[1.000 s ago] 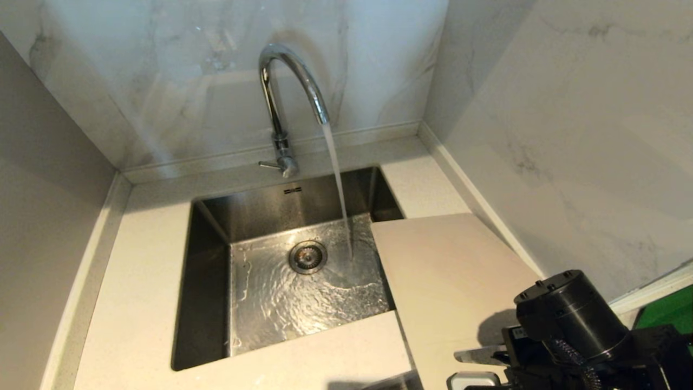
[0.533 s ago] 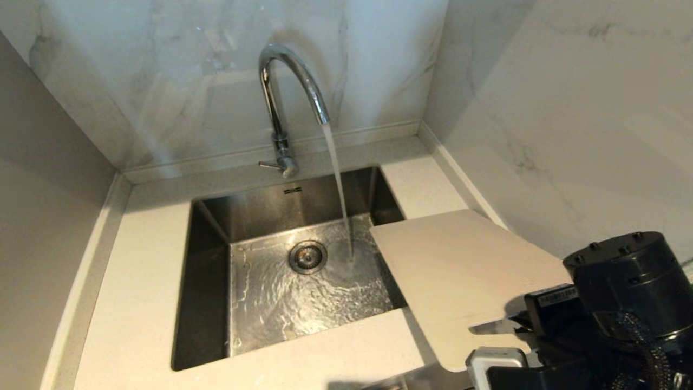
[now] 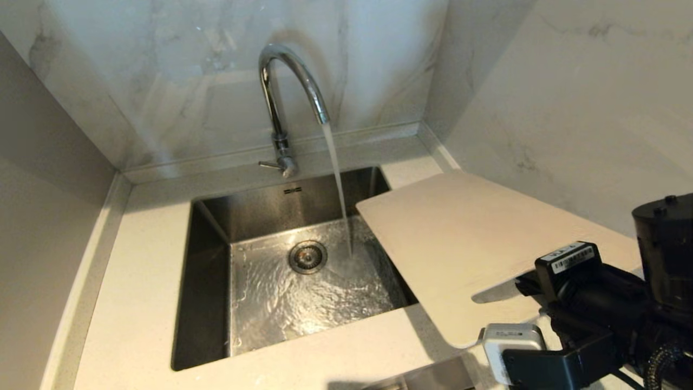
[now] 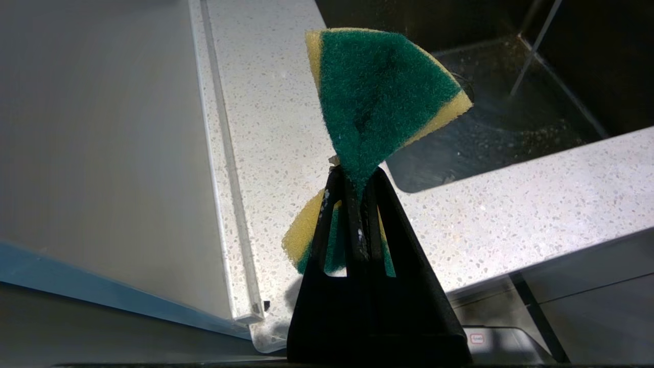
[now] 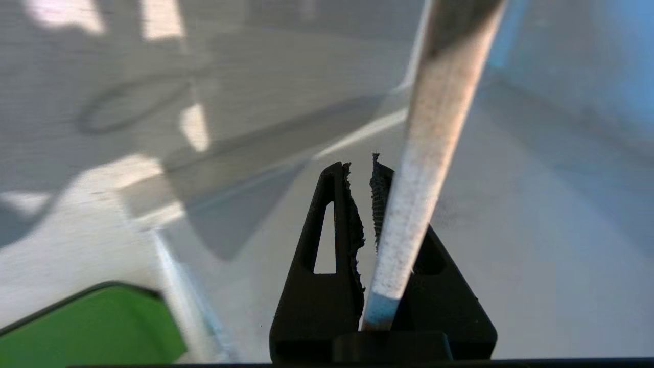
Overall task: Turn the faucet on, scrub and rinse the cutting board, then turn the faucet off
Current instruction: Pick up the cutting board
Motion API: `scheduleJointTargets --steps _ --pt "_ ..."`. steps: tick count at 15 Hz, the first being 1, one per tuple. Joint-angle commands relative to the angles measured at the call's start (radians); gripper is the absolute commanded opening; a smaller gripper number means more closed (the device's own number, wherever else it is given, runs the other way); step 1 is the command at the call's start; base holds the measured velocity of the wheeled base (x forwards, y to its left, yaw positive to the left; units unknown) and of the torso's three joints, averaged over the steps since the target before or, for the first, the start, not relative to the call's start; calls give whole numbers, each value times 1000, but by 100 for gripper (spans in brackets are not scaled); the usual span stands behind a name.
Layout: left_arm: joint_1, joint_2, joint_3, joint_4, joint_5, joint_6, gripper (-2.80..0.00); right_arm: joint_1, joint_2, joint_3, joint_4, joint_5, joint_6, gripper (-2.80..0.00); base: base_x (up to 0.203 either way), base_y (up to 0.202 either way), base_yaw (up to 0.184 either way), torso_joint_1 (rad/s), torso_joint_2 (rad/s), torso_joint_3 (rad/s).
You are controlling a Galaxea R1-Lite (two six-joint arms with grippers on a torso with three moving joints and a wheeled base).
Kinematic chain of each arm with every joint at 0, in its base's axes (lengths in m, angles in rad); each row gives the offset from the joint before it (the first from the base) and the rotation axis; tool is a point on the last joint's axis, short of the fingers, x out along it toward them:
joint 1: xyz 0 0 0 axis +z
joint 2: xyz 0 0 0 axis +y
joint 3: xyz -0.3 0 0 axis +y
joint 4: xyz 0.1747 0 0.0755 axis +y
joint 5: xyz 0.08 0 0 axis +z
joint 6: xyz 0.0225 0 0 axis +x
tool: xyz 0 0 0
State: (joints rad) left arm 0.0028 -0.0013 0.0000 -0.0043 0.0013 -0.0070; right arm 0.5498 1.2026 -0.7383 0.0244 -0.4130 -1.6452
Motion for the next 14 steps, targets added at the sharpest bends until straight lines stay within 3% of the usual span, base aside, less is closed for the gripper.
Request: scheduleJointTargets --steps 1,11,14 --pt "0 0 0 0 1 0 -280 -1 -3 4 -3 13 -15 -280 0 0 0 0 0 0" --pt "0 0 0 0 0 -1 -280 -1 93 -46 1 263 -105 -280 0 0 0 0 0 0" --pt "0 0 0 0 0 -1 -280 -1 142 -93 0 307 -190 -280 0 0 0 0 0 0"
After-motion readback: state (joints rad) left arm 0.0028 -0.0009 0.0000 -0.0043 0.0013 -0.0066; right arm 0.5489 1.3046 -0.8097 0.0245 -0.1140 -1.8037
